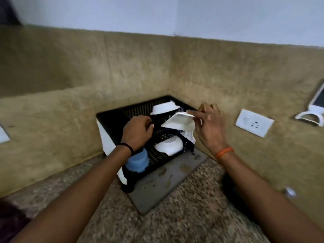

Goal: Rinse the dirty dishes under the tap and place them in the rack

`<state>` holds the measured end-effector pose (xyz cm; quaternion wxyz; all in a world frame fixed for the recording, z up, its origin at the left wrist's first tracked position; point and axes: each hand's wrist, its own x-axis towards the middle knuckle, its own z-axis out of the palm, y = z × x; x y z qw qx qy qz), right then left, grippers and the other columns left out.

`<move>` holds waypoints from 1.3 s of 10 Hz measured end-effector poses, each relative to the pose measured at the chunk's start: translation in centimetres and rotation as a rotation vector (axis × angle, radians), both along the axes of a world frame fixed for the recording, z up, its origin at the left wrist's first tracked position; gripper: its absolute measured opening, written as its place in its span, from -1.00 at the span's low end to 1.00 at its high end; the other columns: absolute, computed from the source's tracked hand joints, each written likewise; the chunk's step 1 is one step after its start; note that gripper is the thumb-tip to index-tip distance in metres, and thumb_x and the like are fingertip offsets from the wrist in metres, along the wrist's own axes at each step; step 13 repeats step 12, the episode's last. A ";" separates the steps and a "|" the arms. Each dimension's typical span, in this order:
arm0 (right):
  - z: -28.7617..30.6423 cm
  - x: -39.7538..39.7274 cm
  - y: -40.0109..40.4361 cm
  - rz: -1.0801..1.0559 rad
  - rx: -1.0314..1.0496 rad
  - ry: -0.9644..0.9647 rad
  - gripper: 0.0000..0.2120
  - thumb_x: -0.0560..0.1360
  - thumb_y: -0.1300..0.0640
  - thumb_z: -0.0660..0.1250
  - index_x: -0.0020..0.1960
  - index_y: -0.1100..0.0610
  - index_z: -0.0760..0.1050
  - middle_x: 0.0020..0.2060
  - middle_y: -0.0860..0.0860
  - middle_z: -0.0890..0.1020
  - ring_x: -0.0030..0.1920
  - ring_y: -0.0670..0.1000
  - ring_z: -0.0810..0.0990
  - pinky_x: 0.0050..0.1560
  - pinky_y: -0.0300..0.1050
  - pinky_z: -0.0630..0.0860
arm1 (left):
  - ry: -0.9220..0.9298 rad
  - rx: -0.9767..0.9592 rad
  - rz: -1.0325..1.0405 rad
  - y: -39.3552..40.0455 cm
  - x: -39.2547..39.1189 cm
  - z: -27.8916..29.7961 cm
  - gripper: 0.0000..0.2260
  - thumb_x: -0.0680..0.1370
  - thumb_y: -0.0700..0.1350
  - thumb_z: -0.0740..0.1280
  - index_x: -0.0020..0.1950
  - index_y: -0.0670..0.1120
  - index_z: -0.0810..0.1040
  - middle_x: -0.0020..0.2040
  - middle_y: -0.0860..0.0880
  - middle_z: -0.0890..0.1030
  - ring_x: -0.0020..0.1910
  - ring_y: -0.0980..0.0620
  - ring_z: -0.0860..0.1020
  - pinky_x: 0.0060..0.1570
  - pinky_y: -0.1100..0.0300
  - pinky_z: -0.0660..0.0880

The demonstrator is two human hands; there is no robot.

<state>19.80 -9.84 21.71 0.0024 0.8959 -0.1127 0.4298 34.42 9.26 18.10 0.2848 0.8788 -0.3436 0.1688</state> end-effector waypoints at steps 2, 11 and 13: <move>1.1 11.4 1.3 0.117 -0.012 -0.046 -0.76 0.48 0.25 0.31 0.05 0.03 0.67 -0.20 0.04 0.51 -0.15 0.10 0.44 -0.31 -0.11 0.28 | 0.241 0.179 -0.120 3.2 6.2 -5.3 -0.48 0.50 0.31 0.17 0.39 0.13 0.46 0.47 0.10 0.36 0.40 0.08 0.39 0.30 0.18 0.38; -8.1 23.0 1.2 0.336 0.240 0.672 -0.52 0.55 0.24 0.22 0.46 0.17 0.32 0.46 0.12 0.32 0.48 0.11 0.25 0.47 -0.12 0.17 | 0.176 0.054 -0.127 2.5 6.2 -5.6 -0.57 0.52 0.26 0.22 0.37 0.20 0.44 0.42 0.29 0.36 0.22 0.19 0.52 0.09 0.25 0.47; -7.6 21.3 1.3 0.357 0.248 0.627 -0.47 0.55 0.18 0.25 0.50 0.14 0.25 0.49 0.09 0.27 0.50 0.08 0.20 0.50 -0.08 0.15 | 0.181 0.063 -0.102 2.4 6.1 -5.2 -0.58 0.53 0.23 0.22 0.37 0.17 0.45 0.43 0.24 0.38 0.23 0.15 0.52 0.11 0.23 0.48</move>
